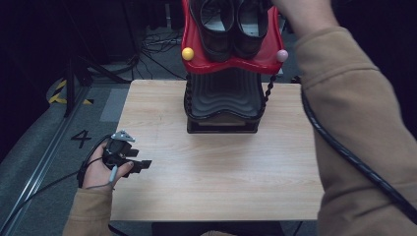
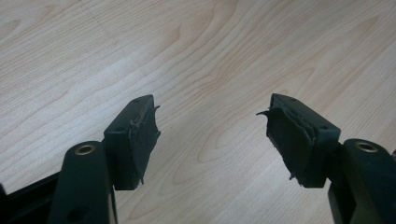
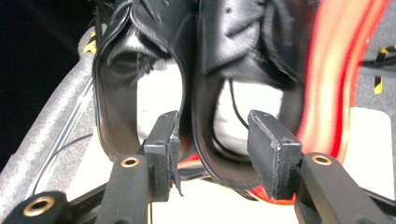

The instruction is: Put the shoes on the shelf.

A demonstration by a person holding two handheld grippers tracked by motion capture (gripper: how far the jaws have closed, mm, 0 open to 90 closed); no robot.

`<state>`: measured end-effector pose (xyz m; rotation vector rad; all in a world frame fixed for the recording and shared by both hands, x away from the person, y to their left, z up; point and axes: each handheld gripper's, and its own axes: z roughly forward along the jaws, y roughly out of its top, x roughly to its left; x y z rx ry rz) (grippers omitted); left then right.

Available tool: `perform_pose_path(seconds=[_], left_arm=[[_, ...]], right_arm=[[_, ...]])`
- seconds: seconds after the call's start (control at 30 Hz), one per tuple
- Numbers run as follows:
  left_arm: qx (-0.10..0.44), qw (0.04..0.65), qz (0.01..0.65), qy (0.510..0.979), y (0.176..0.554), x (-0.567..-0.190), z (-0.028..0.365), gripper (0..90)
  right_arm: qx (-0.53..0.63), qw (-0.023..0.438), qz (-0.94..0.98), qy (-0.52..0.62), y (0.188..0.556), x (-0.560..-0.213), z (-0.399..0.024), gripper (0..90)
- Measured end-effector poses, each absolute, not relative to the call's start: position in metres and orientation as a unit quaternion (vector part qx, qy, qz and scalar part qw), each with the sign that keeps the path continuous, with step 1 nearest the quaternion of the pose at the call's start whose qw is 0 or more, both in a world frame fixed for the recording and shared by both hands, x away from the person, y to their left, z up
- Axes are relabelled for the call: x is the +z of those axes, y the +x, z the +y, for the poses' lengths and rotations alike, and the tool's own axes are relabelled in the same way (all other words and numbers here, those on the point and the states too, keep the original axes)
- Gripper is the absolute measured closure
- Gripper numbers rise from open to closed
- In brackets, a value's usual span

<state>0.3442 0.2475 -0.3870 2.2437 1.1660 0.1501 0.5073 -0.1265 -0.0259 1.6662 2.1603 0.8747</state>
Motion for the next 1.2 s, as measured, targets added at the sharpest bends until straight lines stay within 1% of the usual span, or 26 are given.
perform_pose_path(seconds=[0.13, 0.23, 0.33, 0.7, 0.83, 1.13, 1.17, 1.2], left_arm=[[0.053, 0.295, 0.441, 0.846, 0.344, -0.388, 0.246, 33.7], [0.054, 0.295, 0.442, 0.845, 0.343, -0.387, 0.244, 33.7], [0.056, 0.299, 0.442, 0.844, 0.34, -0.383, 0.243, 33.7], [0.066, 0.301, 0.45, 0.838, 0.336, -0.379, 0.248, 33.8], [0.068, 0.302, 0.452, 0.837, 0.335, -0.379, 0.247, 33.8], [0.066, 0.297, 0.446, 0.842, 0.334, -0.38, 0.239, 34.8], [0.067, 0.295, 0.445, 0.843, 0.333, -0.38, 0.238, 34.8], [0.066, 0.294, 0.444, 0.844, 0.333, -0.38, 0.237, 34.9]], right_arm=[[0.315, 0.149, 0.768, 0.537, 0.481, -0.023, -0.159, 52.7], [0.306, 0.144, 0.789, 0.514, 0.463, -0.033, -0.181, 54.5], [0.3, 0.136, 0.798, 0.504, 0.447, -0.045, -0.204, 54.2], [0.3, 0.137, 0.809, 0.487, 0.417, -0.079, -0.264, 51.5], [0.298, 0.135, 0.818, 0.474, 0.41, -0.096, -0.275, 49.9], [0.296, 0.123, 0.836, 0.446, 0.399, -0.15, -0.286, 49.0], [0.296, 0.123, 0.836, 0.446, 0.399, -0.15, -0.286, 49.0], [0.289, 0.121, 0.844, 0.436, 0.396, -0.163, -0.285, 48.6]])
